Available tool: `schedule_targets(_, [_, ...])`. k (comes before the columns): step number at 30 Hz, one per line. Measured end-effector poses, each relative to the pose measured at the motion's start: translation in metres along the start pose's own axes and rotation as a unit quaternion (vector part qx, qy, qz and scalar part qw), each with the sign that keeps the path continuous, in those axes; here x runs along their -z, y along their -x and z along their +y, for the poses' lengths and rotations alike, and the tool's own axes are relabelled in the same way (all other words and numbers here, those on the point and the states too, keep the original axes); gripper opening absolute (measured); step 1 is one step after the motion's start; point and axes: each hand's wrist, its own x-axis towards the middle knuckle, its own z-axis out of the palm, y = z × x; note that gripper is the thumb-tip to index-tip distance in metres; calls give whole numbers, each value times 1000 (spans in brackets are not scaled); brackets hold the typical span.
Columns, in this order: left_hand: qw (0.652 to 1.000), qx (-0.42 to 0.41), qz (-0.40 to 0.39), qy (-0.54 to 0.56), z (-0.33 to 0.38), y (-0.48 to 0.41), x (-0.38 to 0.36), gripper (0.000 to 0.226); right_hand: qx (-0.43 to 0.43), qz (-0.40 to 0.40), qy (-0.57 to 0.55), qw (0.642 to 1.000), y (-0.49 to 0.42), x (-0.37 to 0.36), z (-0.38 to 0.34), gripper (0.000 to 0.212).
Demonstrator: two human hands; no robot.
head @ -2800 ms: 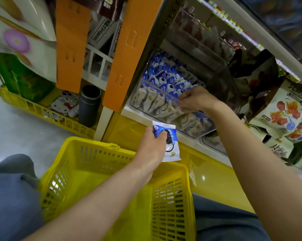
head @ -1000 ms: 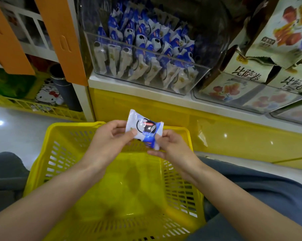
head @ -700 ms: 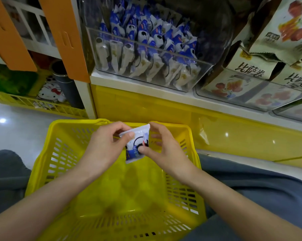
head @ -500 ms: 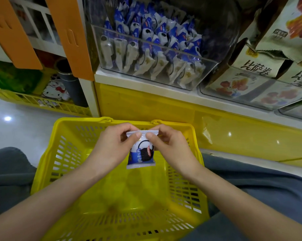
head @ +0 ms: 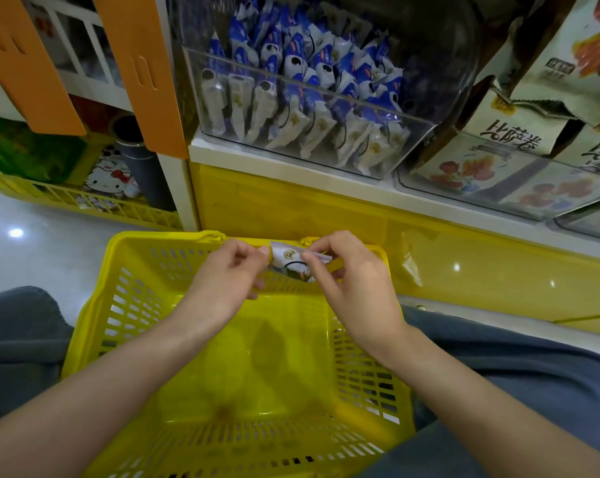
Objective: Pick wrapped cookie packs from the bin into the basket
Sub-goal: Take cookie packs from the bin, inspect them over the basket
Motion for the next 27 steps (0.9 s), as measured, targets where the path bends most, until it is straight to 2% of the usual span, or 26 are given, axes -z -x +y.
schedule_targets(2, [990,100,-51,84,6,-1,0,37,23,-11,8,1000,2,0,-1,13])
schedule_targets(4, [981,147,-82,101,7,-1,2,44,70,-33,33,996,6,-2,-3,12])
schedule_targets(8, [985,116,-81,102,0,2,5,22,177,-78,115,974,11,-4,-6,23])
schedule_targets(10, [989,77,-76,96,-2,4,5,14,179,-94,107,974,14,-6,-6,25])
schedule_targets(12, [993,39,-69,84,-2,5,5,17,77,-94,5,993,17,-8,-9,19])
schedule_targets(14, [995,13,-66,74,-2,5,5,23,-71,-73,-135,986,16,-9,-10,9])
schedule_targets(16, [995,-6,-81,64,-1,7,3,26,-199,-57,-234,950,10,-10,-10,11])
schedule_targets(18, [993,-13,-109,48,-2,8,0,27,-289,-62,-325,899,4,-9,-9,9])
schedule_targets(20, [991,-19,-128,33,-4,9,-3,25,-334,-89,-391,853,1,-8,-10,13])
schedule_targets(21, [992,-34,-117,6,-5,8,-4,23,-342,-99,-406,841,0,-8,-10,17])
schedule_targets(23, [989,-97,-64,-88,-10,7,-4,27,-351,-95,-423,830,0,-8,-9,20])
schedule_targets(25, [969,-180,-21,-168,-13,9,-3,31,-366,-77,-442,815,0,-7,-7,15])
schedule_targets(27, [944,-241,-10,-224,-14,11,-1,30,-375,-72,-455,805,0,-7,-6,7])
